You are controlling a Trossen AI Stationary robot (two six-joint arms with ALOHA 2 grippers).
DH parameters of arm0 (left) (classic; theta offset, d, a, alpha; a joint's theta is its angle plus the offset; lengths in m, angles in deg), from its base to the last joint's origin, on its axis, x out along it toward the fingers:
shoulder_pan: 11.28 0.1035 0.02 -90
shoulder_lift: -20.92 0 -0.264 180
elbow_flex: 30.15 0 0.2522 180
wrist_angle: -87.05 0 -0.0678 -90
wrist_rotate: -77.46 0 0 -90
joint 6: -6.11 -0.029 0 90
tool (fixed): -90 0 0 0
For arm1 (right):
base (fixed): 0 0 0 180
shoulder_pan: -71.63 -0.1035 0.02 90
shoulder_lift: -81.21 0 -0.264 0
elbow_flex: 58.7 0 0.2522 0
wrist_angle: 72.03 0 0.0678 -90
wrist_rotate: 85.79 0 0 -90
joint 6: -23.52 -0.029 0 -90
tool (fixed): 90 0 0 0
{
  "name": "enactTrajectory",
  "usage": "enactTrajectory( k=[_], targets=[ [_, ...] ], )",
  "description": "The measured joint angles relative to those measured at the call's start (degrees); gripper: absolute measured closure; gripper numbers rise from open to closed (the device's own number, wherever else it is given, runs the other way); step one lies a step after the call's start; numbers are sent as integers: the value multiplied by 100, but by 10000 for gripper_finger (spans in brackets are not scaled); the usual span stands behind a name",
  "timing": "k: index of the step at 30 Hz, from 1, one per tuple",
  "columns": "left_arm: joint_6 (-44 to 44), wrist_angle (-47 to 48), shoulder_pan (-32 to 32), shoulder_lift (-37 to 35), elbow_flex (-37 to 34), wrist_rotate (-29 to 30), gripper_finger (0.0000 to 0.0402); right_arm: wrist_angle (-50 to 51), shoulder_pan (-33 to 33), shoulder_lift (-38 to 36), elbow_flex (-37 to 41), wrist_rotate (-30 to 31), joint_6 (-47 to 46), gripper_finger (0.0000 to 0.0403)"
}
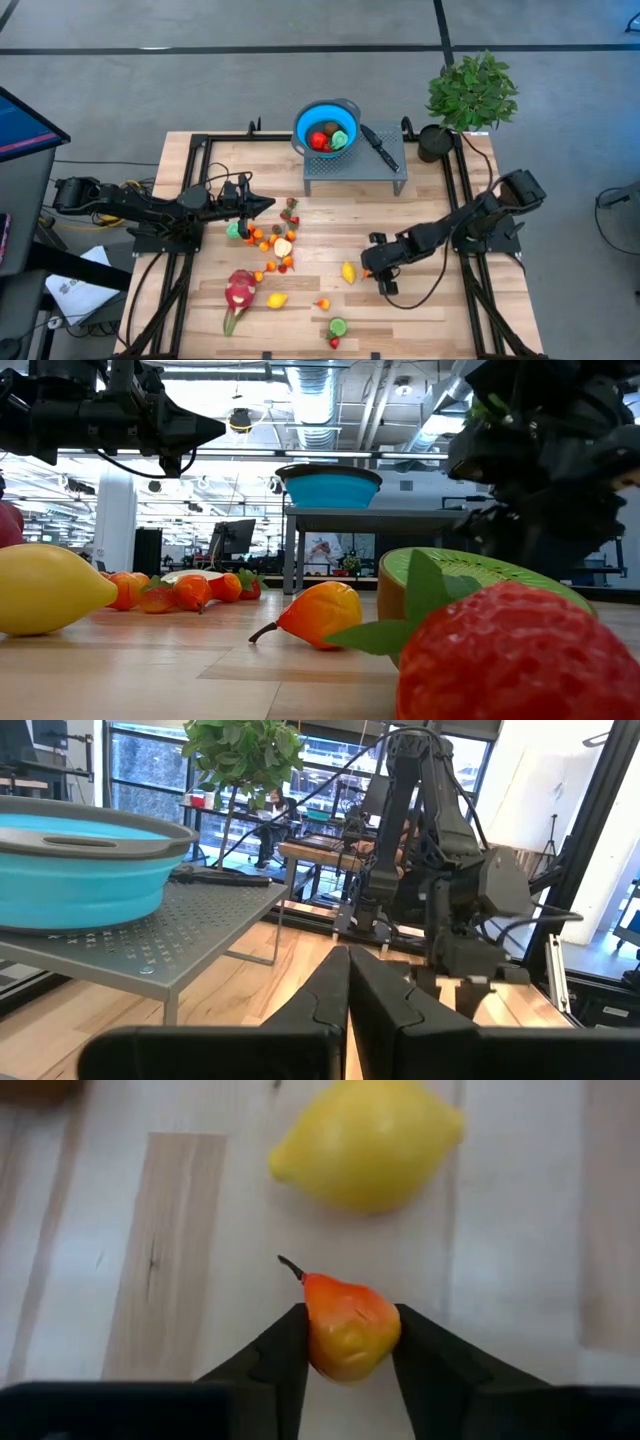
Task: Pick & Place Fruit
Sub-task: Put the yellow pear into the strainer bowl
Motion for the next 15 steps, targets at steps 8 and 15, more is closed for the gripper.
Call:
enactTrajectory(
  k=[8, 15],
  targets=[
    [0, 0, 1, 1, 0, 0, 401, 168, -4, -611, 0, 59, -418, 301],
    [1, 0, 2, 0, 0, 0, 401, 129, 75, -1151, -2, 89, -841, 301]
  ],
)
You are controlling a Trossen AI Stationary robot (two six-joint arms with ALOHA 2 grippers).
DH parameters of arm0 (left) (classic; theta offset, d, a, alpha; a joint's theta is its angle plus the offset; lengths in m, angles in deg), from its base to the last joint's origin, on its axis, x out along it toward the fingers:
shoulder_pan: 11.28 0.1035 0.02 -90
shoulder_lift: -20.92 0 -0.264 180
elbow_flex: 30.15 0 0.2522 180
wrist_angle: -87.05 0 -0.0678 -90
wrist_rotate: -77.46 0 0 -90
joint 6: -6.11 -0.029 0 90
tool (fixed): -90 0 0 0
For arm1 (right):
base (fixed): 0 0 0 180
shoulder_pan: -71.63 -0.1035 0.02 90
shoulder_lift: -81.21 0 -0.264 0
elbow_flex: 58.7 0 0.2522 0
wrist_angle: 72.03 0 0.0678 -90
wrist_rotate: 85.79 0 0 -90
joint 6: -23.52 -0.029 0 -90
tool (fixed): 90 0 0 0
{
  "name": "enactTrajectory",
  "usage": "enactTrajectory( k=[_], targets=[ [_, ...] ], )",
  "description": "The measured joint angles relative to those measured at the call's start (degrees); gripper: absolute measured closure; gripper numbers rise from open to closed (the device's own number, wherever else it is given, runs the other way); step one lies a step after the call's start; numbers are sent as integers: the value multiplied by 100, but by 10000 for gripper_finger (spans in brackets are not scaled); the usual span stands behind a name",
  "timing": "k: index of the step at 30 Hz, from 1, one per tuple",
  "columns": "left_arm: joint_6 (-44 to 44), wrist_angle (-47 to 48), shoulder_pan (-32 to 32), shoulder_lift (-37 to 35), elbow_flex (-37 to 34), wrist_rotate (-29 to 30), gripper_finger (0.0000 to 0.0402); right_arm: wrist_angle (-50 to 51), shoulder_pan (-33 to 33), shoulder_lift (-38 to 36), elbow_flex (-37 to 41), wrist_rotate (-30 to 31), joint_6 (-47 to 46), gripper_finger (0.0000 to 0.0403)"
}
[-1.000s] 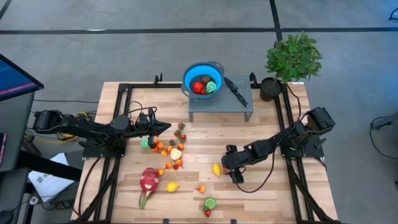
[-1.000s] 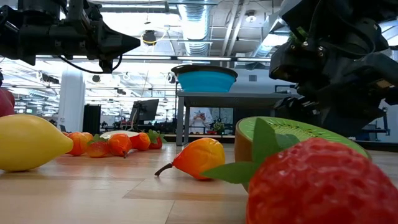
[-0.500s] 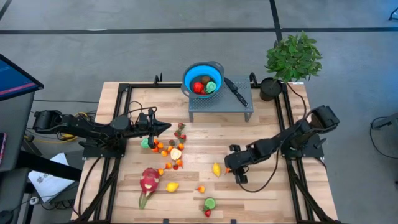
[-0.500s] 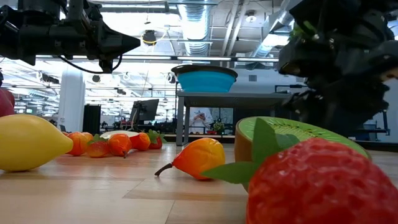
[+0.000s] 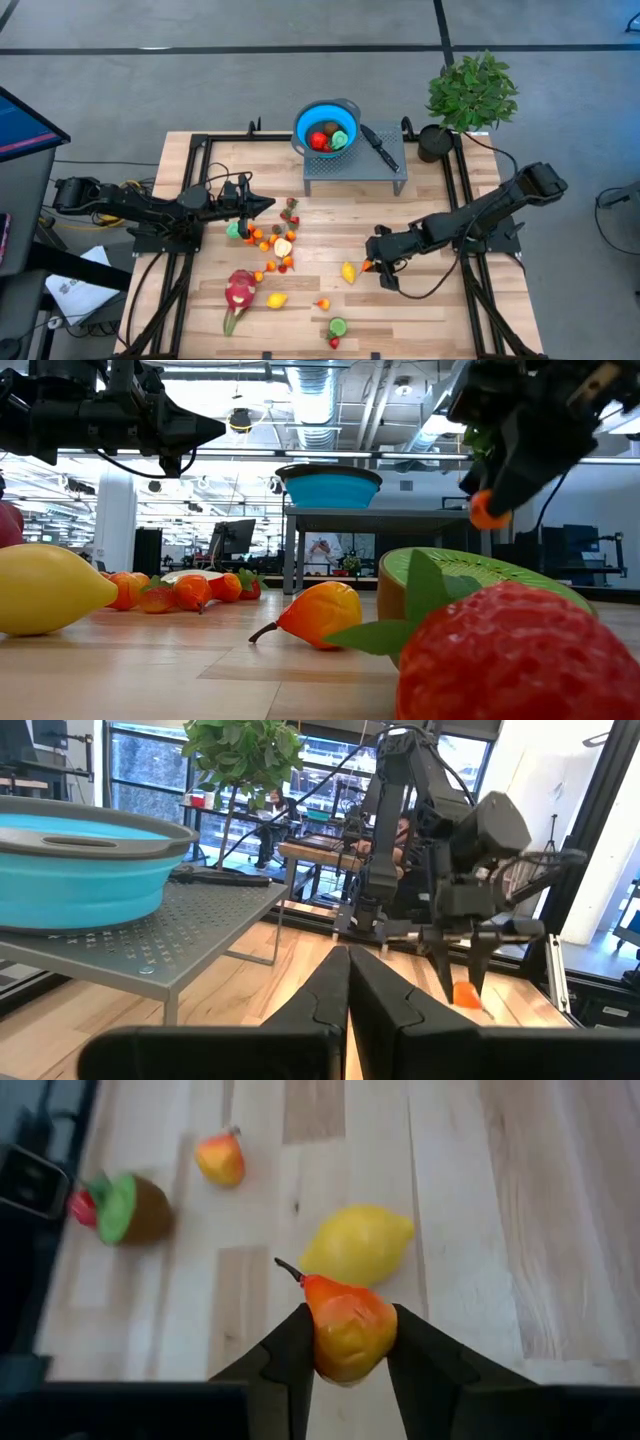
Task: Pick & Place Fruit
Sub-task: Put the yellow pear into the strainer bowl
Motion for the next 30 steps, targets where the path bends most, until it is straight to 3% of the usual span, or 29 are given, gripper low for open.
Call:
enactTrajectory(
  k=[10, 18, 24, 30],
  targets=[
    [-1, 0, 1, 0, 0, 0, 401, -220, 222, -652, -2, 19, -102, 302],
    [-1, 0, 1, 0, 0, 0, 401, -1298, 690, -979, -4, 60, 115, 302],
    [0, -3, -2, 1, 0, 0, 401, -2280, 1061, -924, -7, 359, 752, 302],
    [1, -2, 1, 0, 0, 0, 401, -3000, 1387, -790, -6, 1082, 1020, 303]
  ],
)
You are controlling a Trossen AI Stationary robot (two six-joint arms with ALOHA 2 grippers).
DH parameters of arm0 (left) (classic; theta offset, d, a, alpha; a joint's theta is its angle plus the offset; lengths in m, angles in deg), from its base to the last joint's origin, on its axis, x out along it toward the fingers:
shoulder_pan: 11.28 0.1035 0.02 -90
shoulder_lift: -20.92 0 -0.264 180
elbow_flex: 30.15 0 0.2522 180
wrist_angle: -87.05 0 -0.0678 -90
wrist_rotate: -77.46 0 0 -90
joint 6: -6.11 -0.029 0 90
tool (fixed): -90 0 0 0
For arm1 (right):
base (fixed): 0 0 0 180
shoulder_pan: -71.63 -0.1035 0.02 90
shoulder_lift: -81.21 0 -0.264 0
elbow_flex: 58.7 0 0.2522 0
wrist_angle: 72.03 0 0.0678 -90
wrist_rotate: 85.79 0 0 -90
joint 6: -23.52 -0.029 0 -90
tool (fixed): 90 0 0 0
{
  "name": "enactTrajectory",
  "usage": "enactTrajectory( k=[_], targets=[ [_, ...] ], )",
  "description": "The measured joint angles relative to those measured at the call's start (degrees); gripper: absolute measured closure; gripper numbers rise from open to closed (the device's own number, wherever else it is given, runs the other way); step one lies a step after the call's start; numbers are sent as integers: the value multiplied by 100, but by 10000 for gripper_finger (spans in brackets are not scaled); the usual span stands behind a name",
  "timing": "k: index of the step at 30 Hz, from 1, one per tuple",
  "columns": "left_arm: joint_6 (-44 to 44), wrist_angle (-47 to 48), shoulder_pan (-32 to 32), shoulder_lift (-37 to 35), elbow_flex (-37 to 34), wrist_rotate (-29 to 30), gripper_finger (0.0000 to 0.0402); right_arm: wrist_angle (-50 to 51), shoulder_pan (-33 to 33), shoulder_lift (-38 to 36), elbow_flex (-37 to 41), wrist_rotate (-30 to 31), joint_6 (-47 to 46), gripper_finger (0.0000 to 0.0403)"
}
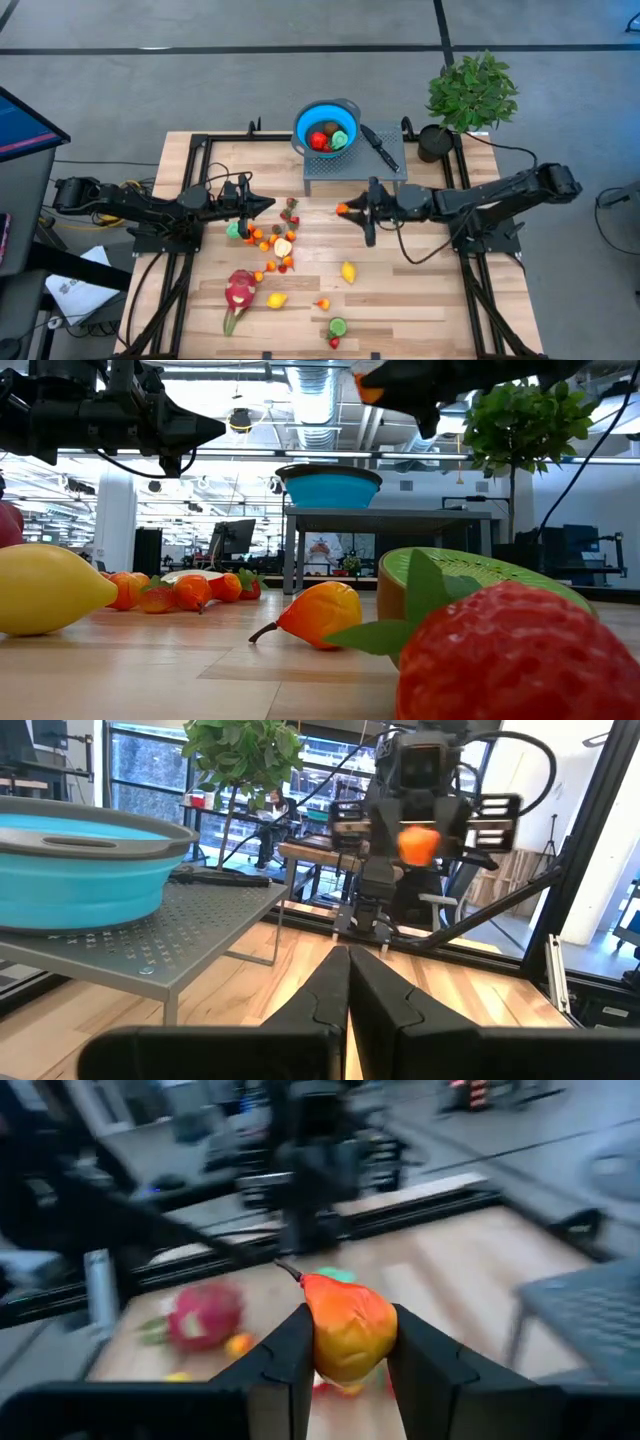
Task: Pick & Place Fruit
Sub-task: Put the yellow pear into the strainer bowl
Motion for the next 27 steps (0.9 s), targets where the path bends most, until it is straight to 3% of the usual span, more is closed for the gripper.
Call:
enactTrajectory(
  k=[16, 22, 27],
  targets=[
    [-2, 2, 0, 0, 0, 0, 401, -1015, 153, -4, 0, 1640, 294, 303],
    [-2, 1, -1, 0, 0, 0, 401, -1163, 327, 18, 0, 1934, 280, 303],
    [-2, -4, -2, 0, 0, 0, 401, -1907, 406, 368, -15, 2008, 339, 303]
  ],
)
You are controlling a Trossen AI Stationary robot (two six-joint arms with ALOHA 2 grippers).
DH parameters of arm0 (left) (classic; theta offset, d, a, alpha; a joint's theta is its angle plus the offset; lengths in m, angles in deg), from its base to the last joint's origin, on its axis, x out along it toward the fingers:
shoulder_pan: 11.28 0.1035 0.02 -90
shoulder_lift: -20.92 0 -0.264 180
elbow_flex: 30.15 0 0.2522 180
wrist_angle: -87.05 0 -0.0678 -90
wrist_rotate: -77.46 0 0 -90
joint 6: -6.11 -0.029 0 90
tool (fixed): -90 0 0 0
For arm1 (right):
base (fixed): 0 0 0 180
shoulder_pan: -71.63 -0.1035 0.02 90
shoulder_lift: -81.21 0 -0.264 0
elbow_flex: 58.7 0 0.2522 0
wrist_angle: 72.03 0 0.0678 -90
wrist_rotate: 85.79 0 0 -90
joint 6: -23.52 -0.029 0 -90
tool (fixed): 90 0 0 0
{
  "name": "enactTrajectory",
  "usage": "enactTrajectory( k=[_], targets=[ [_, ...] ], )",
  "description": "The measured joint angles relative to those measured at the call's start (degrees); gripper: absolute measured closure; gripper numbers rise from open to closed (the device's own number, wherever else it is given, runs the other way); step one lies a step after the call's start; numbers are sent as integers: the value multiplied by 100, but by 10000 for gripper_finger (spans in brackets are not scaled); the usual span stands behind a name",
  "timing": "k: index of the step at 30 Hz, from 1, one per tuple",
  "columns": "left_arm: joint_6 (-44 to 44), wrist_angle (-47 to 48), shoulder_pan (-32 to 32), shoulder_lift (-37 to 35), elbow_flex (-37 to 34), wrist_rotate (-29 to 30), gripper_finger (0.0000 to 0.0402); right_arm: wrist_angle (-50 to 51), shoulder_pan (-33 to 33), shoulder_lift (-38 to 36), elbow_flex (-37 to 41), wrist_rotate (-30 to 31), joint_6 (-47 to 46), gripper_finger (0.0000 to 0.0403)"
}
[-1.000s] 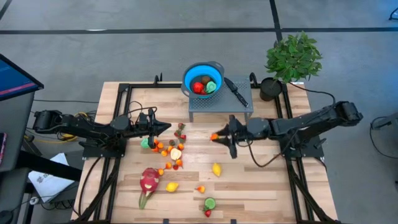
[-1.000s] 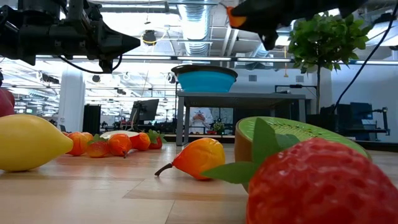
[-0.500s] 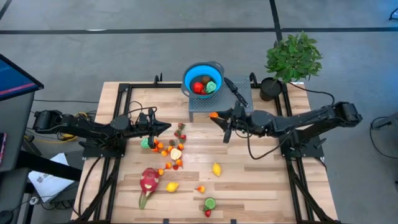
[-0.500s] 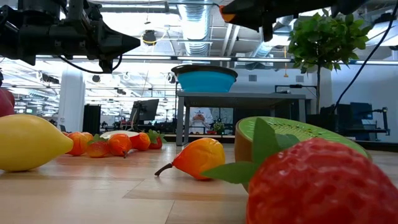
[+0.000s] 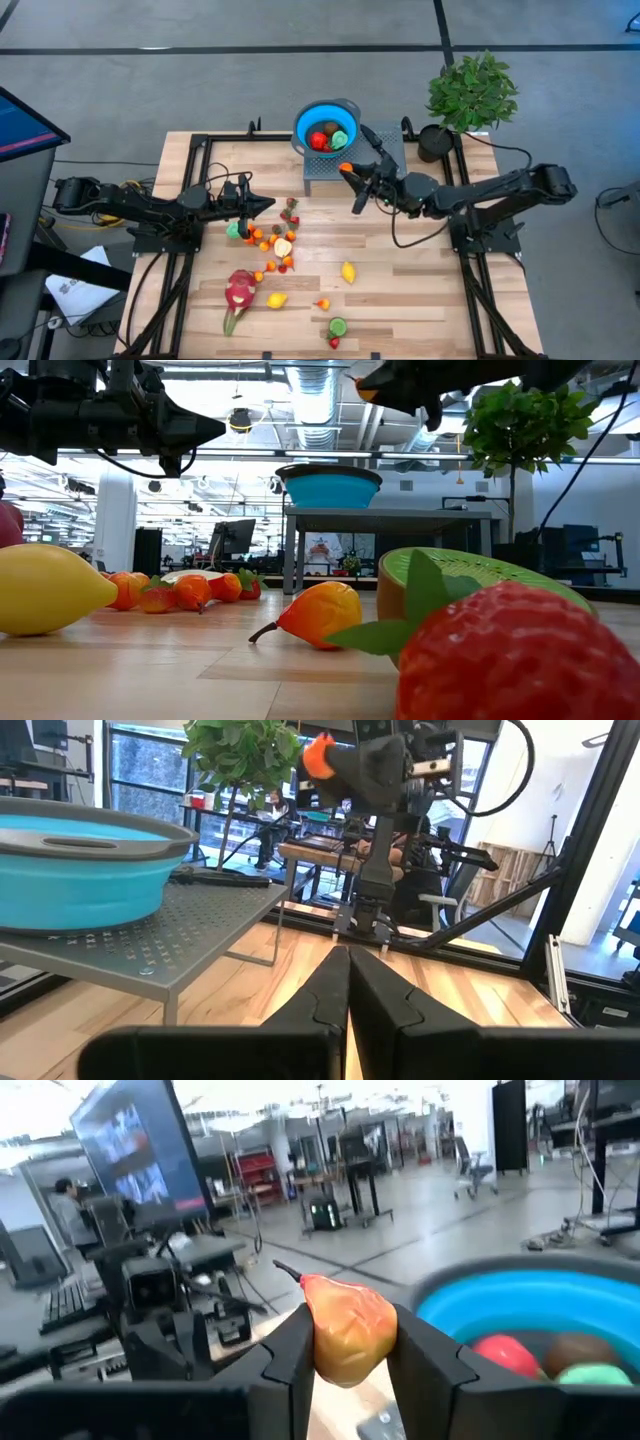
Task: Pick & Place Fruit
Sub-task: Put the yellow pear into the strainer bowl
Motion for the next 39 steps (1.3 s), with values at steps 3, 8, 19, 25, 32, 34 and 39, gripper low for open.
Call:
enactTrajectory(
  k=[3, 8, 19, 25, 32, 34, 39],
  targets=[
    [-26, -3, 0, 0, 0, 0, 401, -55, 81, 341, -122, -11, 86, 303],
    [-28, 2, 1, 1, 0, 0, 401, -49, 241, 947, -664, -13, 236, 303],
    [-24, 4, 0, 0, 0, 0, 401, 2101, 632, 1806, -2468, -44, 855, 303],
    [-23, 8, 2, 0, 0, 0, 401, 3022, 919, 2060, -3110, 83, 854, 303],
    [-23, 9, 2, 1, 0, 0, 401, 3534, 1310, 2056, -3238, 109, 445, 303],
    [-22, 8, 1, 2, 0, 0, 401, 3673, 1409, 2058, -3233, 109, 359, 303],
    [-22, 9, 0, 2, 0, 0, 401, 3870, 1562, 2058, -3233, 109, 338, 295]
  ],
)
